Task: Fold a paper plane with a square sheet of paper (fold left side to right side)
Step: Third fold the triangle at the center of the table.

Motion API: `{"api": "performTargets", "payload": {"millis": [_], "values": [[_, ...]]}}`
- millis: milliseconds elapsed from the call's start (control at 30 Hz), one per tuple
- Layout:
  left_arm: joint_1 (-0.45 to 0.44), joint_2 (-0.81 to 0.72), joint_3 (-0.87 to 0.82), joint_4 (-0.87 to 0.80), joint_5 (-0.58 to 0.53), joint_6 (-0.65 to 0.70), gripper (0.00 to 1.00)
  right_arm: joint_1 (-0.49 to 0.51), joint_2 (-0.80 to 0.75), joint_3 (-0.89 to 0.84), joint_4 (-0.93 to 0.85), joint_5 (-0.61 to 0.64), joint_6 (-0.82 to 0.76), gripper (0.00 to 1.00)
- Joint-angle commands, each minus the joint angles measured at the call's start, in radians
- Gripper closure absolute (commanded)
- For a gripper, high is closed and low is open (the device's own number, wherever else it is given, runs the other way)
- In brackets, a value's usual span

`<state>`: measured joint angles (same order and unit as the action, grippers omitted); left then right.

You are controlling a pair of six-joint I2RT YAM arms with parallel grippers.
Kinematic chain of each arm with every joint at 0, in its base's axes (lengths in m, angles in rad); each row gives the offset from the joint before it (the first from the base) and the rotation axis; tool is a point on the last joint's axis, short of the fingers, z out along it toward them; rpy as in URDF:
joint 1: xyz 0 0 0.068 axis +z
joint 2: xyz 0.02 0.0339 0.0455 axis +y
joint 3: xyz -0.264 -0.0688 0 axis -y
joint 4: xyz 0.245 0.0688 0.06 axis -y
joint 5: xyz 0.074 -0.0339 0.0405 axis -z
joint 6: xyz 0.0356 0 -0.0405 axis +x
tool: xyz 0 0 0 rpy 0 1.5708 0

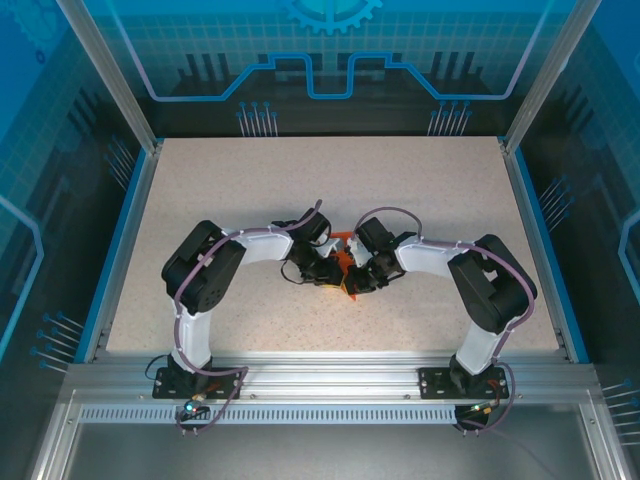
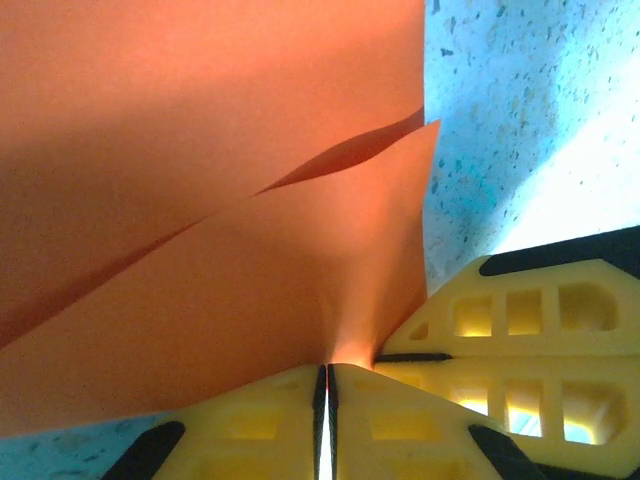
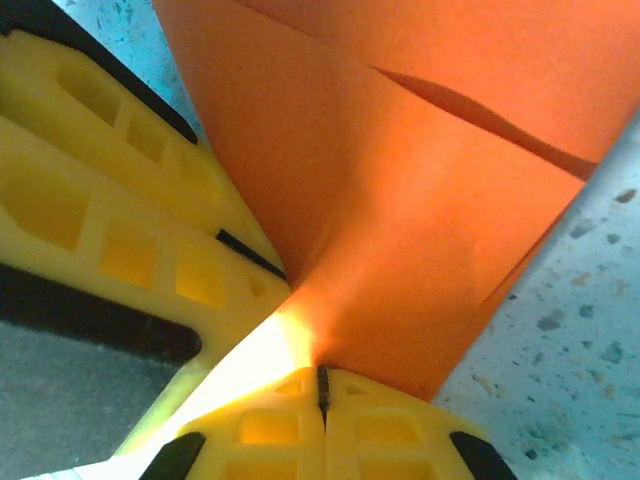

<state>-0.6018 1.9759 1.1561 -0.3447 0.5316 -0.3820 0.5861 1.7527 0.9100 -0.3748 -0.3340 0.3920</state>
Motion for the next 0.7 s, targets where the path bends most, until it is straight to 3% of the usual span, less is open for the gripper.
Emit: {"api": "performTargets", "payload": {"millis": [0,667], "values": [[0.011,0.017,0.024,-0.03,-0.087,0.034,0.88,-0.005,0.071,-0.052,-0.116,0.073,-0.019,1.0],[0.175,0.04,0.051,-0.094,-0.161,0.12,0.89,-0.009,0.053,-0.072,-0.124,0.075,-0.018,1.0]]}}
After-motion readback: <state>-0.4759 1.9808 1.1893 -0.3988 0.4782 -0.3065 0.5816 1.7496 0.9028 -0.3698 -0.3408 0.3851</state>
